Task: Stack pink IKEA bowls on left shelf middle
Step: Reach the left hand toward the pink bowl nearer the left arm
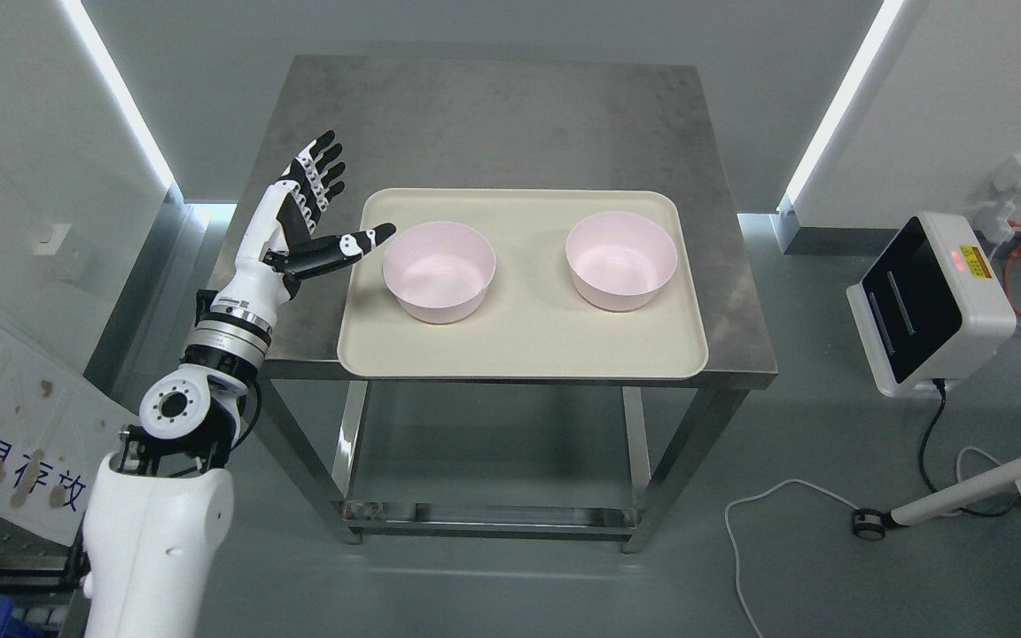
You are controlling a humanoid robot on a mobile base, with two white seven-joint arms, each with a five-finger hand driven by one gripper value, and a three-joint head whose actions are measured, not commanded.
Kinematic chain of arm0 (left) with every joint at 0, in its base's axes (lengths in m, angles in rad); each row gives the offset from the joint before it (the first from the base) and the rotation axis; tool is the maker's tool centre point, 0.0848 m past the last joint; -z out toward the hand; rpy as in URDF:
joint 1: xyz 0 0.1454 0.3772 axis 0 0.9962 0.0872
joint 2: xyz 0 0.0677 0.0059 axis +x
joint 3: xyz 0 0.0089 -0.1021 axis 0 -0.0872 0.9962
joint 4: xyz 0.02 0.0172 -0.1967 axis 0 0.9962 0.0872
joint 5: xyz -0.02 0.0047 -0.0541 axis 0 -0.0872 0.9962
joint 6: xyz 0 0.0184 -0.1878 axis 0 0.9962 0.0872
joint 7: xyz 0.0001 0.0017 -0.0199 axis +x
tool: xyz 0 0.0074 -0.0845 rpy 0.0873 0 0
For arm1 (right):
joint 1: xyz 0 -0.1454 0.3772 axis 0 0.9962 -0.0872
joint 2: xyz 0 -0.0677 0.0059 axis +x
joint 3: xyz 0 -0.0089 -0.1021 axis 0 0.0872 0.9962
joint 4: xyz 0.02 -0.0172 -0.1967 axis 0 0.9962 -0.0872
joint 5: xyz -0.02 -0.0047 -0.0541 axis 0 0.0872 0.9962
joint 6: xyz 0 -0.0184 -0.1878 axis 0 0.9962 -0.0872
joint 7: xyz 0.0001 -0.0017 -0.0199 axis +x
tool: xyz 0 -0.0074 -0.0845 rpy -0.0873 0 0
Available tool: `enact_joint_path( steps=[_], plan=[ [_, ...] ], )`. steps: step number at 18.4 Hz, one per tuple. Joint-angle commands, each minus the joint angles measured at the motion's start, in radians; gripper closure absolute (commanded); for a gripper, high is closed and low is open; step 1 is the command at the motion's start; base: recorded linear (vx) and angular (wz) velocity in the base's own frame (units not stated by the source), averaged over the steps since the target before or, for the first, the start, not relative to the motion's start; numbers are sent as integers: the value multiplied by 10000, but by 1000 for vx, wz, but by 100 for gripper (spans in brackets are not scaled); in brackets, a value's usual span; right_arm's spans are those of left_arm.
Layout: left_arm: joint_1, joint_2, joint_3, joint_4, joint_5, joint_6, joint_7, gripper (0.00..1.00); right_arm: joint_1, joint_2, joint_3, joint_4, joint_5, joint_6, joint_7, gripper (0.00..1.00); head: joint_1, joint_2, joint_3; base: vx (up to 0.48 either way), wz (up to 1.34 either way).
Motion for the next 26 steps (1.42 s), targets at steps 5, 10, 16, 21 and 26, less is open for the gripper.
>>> enact_joint_path(
  steps=[5,10,16,21,26],
  plan=[
    [-5,903,-708,-1031,-31,278,-572,1,291,-174,-108,-337,-163,9,6,0,0,0,0,0,0],
    [-1078,1193,-2394,-479,-62,1460,-1045,2,291,-174,-108,-337,-163,9,6,0,0,0,0,0,0],
    [-2460,1717,-3776,1010,-1686,1476,-2026,1,291,-174,-123,-337,-163,-6,6,0,0,0,0,0,0],
    [-2522,1425,-3764,2267,-3038,1460,-2029,2,291,-174,-123,-337,-163,9,6,0,0,0,0,0,0],
    [-2705,981,-2369,2468,-3053,1552,-1983,8,291,-174,-108,-337,-163,9,6,0,0,0,0,0,0]
  ],
)
